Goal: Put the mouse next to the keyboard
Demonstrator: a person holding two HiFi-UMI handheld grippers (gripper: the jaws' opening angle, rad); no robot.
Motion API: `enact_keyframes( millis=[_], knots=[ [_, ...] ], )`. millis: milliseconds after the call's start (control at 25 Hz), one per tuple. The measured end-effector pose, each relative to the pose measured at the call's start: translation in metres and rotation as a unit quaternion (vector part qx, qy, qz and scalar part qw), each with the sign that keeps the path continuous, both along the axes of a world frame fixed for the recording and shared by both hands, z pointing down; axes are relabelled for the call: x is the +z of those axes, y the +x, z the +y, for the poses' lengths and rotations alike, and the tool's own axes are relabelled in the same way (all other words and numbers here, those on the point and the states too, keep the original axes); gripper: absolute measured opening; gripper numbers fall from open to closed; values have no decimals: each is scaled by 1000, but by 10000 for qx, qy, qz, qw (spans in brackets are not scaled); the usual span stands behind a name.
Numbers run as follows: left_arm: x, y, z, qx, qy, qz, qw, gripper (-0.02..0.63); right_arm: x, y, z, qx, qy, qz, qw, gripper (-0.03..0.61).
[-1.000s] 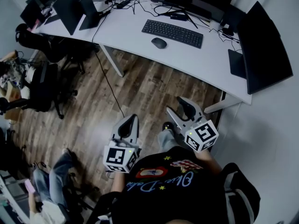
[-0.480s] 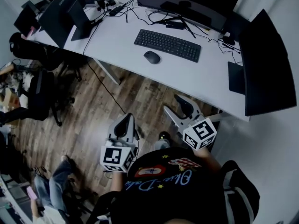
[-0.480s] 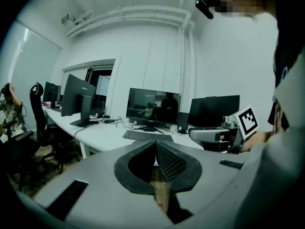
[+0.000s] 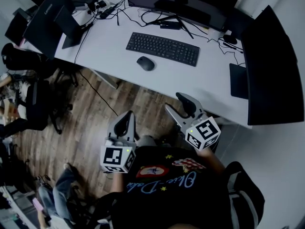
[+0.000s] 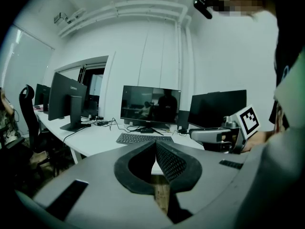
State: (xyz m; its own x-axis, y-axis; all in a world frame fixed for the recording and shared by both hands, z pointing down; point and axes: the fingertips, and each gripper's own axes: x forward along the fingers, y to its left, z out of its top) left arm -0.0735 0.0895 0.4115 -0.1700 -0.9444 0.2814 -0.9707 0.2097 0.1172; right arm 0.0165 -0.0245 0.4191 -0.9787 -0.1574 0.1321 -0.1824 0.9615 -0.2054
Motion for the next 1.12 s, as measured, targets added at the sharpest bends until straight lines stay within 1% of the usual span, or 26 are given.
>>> enact_keyframes(
  millis=[160, 320, 440, 560, 720, 920, 1120],
  knots=[
    [5, -16, -20, 132, -7, 20, 9999, 0, 2, -12, -15, 50, -303, -166, 9994, 195],
    [6, -38, -51, 440, 41, 58, 9990, 0, 3, -24, -35, 294, -242, -93, 9992, 199],
    [5, -60, -81, 728, 59, 40, 9973, 0, 4, -39, -56, 552, -330, -116, 9979, 202],
    [3, -82, -111, 1037, 138, 90, 9945, 0, 3, -57, -75, 801, -359, -113, 9961, 206],
    [3, -112, -144, 1371, 144, 104, 9904, 0, 5, -83, -94, 1031, -356, -62, 9940, 215],
    [7, -146, -172, 1627, 122, 116, 9865, 0, 16, -119, -104, 1045, -352, 186, 9937, 222],
    [11, -180, -189, 1700, 95, 168, 9853, 0, 37, -158, -109, 876, -308, 584, 9940, 230]
  ],
)
